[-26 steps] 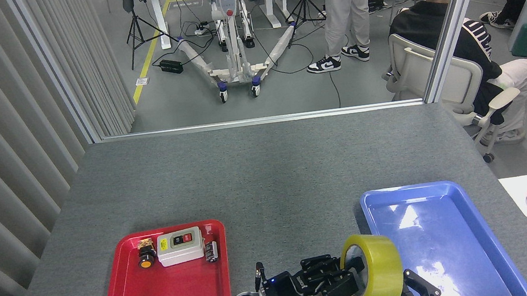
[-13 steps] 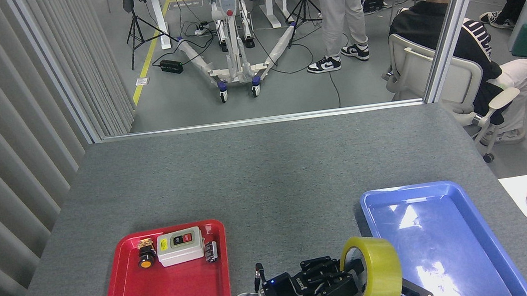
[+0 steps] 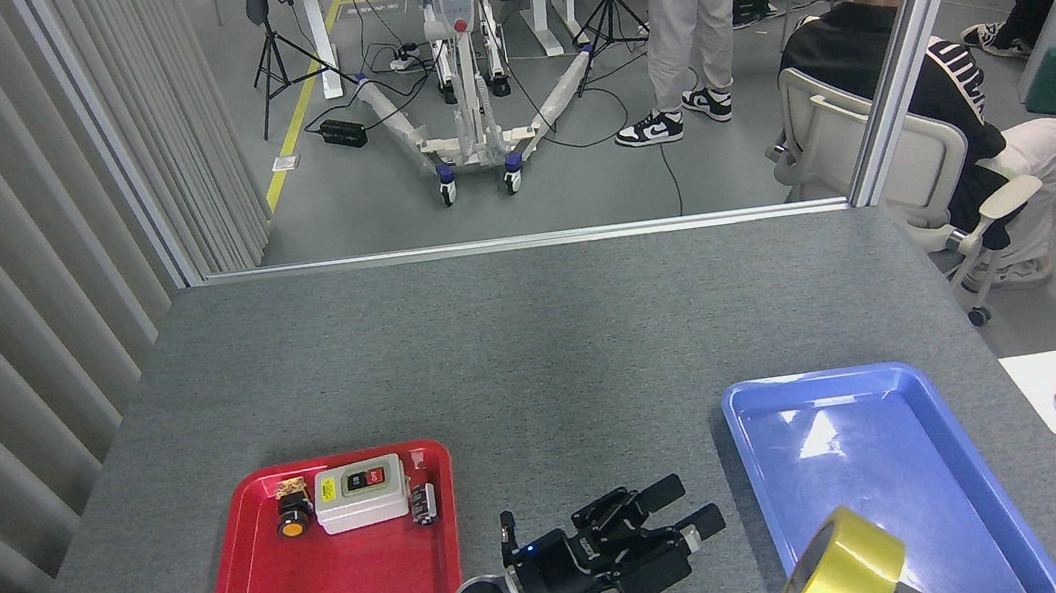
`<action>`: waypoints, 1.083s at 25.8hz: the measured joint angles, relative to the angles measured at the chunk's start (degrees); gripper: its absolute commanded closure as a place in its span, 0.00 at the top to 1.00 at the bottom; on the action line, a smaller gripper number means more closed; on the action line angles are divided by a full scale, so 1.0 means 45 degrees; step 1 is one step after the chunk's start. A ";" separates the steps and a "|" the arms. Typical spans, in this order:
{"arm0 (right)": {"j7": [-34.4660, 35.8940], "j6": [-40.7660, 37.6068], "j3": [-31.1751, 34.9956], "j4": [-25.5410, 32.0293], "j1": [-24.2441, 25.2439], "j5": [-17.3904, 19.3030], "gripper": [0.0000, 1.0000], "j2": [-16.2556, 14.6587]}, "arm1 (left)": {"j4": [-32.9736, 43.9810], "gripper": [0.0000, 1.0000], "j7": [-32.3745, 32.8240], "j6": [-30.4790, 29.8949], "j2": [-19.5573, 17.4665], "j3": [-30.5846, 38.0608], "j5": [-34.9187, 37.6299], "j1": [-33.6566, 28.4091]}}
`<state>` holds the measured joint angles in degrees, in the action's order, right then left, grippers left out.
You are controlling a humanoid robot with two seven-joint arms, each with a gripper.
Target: Place and move tape with both arms
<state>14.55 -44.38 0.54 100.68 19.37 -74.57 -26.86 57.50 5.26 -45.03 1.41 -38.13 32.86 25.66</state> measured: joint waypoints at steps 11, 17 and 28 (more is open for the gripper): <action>-0.3303 0.5351 0.1691 -0.1792 -0.0783 0.0542 0.00 -0.0273 | 0.5078 1.00 -0.1541 0.4341 -0.2411 0.4696 0.2643 -0.4059; -0.6000 0.7613 0.0955 -0.2902 -0.2601 0.1291 0.00 -0.0950 | 0.6506 1.00 -0.3295 0.6913 -0.2164 0.7134 0.6554 -0.6525; -0.8589 0.9409 -0.2476 -0.5846 -0.6392 0.4281 0.00 -0.1760 | 0.7649 1.00 -0.5234 1.1643 -0.1840 0.6866 0.7953 -0.8804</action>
<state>-24.10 -2.04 -10.60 74.37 -9.40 -55.31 -34.78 91.92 -18.29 7.37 -6.87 -7.23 68.65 -13.96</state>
